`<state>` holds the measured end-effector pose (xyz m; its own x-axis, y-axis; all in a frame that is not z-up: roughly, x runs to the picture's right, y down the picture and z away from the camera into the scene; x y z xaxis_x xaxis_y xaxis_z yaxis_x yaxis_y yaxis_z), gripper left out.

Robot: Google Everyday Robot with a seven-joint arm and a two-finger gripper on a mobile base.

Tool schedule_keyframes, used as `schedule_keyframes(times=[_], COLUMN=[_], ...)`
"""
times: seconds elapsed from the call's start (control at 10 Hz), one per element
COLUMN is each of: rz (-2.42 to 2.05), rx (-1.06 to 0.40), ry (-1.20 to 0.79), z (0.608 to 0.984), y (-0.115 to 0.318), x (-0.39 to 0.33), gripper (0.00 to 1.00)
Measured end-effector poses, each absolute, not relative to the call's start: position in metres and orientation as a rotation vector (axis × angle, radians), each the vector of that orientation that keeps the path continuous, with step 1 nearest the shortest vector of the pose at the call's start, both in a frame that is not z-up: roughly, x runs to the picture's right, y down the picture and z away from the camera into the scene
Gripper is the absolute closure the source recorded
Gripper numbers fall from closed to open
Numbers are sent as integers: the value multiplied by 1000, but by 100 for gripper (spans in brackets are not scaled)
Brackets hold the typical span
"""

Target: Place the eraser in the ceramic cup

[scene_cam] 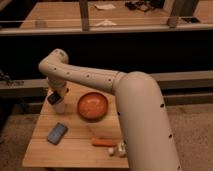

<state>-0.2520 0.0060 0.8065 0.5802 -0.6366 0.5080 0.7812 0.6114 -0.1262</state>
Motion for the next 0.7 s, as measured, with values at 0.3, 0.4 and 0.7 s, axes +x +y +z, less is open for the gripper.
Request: schedule_keyframes(times=[0.3,0.4,0.7], rz=[-843,-842,-838], rx=[-359,-359,-359], ry=[-453,-458,-467], z=[807,807,808], y=[6,6,6], x=[-252,-253,-253], gripper=[62,62,57])
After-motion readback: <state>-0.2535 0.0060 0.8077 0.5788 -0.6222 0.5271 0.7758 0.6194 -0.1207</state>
